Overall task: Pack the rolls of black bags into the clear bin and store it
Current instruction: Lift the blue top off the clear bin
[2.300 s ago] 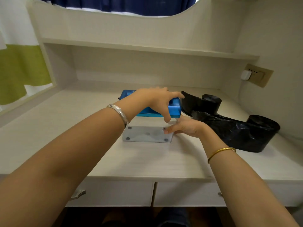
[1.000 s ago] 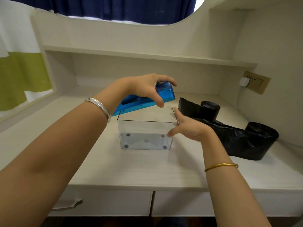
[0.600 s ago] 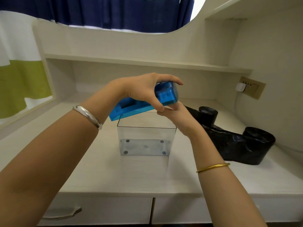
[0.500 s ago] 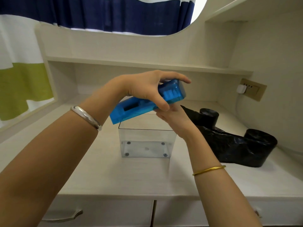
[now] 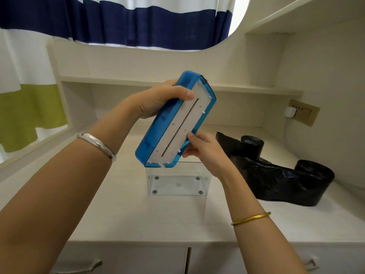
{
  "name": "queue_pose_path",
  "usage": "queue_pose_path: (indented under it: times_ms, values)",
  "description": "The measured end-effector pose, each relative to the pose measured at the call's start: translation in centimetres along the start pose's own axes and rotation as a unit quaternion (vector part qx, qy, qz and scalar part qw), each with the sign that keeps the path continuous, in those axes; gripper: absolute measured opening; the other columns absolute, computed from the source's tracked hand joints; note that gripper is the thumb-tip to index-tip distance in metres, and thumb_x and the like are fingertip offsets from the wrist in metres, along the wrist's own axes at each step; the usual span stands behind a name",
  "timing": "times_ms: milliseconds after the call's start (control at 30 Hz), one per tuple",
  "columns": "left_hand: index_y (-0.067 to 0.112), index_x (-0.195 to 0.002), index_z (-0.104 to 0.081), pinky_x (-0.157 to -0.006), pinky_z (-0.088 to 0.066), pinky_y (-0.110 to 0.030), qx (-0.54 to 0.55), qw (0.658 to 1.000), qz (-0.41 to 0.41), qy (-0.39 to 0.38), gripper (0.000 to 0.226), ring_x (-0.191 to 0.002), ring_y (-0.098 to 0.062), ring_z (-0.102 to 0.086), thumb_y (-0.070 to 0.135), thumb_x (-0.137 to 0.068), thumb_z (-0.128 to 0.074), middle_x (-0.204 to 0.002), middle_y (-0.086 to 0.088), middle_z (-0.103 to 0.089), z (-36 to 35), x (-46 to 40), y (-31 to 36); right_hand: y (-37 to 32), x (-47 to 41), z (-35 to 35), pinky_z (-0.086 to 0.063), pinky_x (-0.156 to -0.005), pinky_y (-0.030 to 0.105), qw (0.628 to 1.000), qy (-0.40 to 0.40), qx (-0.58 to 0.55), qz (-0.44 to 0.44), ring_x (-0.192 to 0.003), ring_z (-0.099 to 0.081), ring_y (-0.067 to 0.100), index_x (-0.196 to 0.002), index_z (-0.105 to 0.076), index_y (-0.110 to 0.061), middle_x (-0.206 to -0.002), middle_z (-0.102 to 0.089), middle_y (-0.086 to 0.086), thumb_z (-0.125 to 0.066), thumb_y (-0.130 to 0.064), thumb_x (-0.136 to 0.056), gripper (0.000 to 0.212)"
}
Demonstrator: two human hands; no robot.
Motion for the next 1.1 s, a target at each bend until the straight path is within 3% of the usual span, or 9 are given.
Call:
queue_pose_path:
  times_ms: [100,167,300,400,533,633,767,933,1100]
  values:
    - [0.014,-0.107,-0.053,-0.057,-0.055,-0.020,0.055,0.997,0.041,0.046,0.076,-0.071,-0.012,-0.069,0.062,-0.049,-0.066,-0.080,0.003,-0.071,1.3,1.1,-1.5,0.1,0.3,-0.2,-0.053,-0.059,0.018,1.000,-0.007,-0.002,-0.018,-0.069,-0.060,0.016,-0.090,-0.059,-0.014,-0.085,-0.066,0.006,-0.038,-0.020,-0.100,0.024]
    - [0.016,-0.101,-0.053,-0.054,-0.054,-0.020,0.097,0.990,0.066,0.076,0.085,-0.066,-0.010,-0.069,0.070,-0.038,-0.072,-0.074,0.004,-0.071,2.0,1.8,-2.9,0.2,0.5,-0.6,-0.053,-0.057,0.020,0.999,-0.014,-0.015,-0.027,-0.068,-0.060,0.020,-0.086,-0.061,-0.013,-0.082,-0.066,0.008,-0.040,-0.022,-0.100,0.027]
    - [0.014,-0.100,-0.054,-0.050,-0.055,-0.023,0.185,0.966,0.126,0.127,0.047,-0.061,-0.012,-0.070,0.056,-0.081,-0.047,-0.074,-0.003,-0.071,2.3,2.7,-5.0,0.3,0.5,-0.7,-0.054,-0.066,0.031,0.998,0.035,-0.027,-0.035,-0.083,-0.061,0.031,-0.082,-0.063,-0.012,-0.088,-0.070,0.019,-0.044,-0.024,-0.098,0.027]
    - [0.012,-0.097,-0.054,-0.048,-0.055,-0.023,0.225,0.944,0.170,0.173,0.038,-0.057,-0.012,-0.070,0.042,-0.097,-0.031,-0.066,-0.001,-0.073,2.3,3.6,-5.8,-0.2,0.2,-0.5,-0.046,-0.046,0.020,0.996,0.080,-0.015,-0.039,-0.071,-0.057,0.034,-0.072,-0.061,-0.007,-0.088,-0.065,0.034,-0.051,-0.021,-0.095,0.029]
    - [0.015,-0.095,-0.056,-0.050,-0.054,-0.022,0.143,0.936,0.231,0.223,0.030,-0.063,-0.013,-0.068,0.036,-0.099,-0.034,-0.071,0.000,-0.072,1.9,4.6,-6.6,-0.4,-0.3,-0.7,-0.039,-0.038,0.016,0.991,0.120,-0.009,-0.061,-0.049,-0.050,0.017,-0.067,-0.057,-0.007,-0.065,-0.063,0.013,-0.053,-0.018,-0.094,0.030]
    - [0.018,-0.092,-0.054,-0.054,-0.054,-0.025,0.149,0.926,0.258,0.232,0.023,-0.070,-0.015,-0.065,0.030,-0.098,-0.036,-0.081,-0.002,-0.068,1.6,5.6,-7.2,-0.6,-0.7,-1.3,-0.040,-0.039,0.016,0.989,0.129,-0.021,-0.072,-0.049,-0.050,0.015,-0.071,-0.058,-0.009,-0.065,-0.063,0.010,-0.053,-0.019,-0.094,0.025]
    - [0.014,-0.100,-0.051,-0.043,-0.052,-0.017,0.153,0.925,0.252,0.240,0.011,-0.065,-0.015,-0.065,0.013,-0.094,-0.041,-0.085,-0.005,-0.064,2.5,7.1,-7.7,-1.0,-1.3,-2.4,-0.045,-0.041,0.016,0.993,0.091,-0.019,-0.070,-0.042,-0.052,0.011,-0.082,-0.058,-0.008,-0.070,-0.065,0.012,-0.052,-0.023,-0.095,0.020]
    - [0.022,-0.115,-0.045,-0.042,-0.053,-0.019,0.160,0.907,0.243,0.304,0.024,-0.072,-0.017,-0.062,0.010,-0.095,-0.041,-0.090,-0.006,-0.063,4.1,9.0,-9.3,-0.5,-1.7,-4.0,-0.053,-0.047,0.018,0.994,0.028,0.080,-0.073,-0.052,-0.060,0.013,-0.126,-0.051,-0.010,-0.085,-0.067,0.004,-0.048,-0.029,-0.097,0.035]
    - [0.011,-0.112,-0.051,-0.041,-0.052,-0.019,0.203,0.857,0.301,0.366,0.020,-0.058,-0.016,-0.064,0.015,-0.093,-0.046,-0.082,-0.007,-0.063,4.9,11.3,-13.0,0.6,-1.8,-4.0,-0.048,-0.053,0.018,0.978,0.025,0.204,-0.038,-0.057,-0.057,0.011,-0.117,-0.059,-0.006,-0.085,-0.067,0.004,-0.047,-0.017,-0.097,0.026]
Point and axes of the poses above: each hand's wrist, its own x-axis away from the middle knuckle, its own z-axis out of the back of the hand, y = z × x, the point moved 4 cm from there along -x, towards the middle knuckle
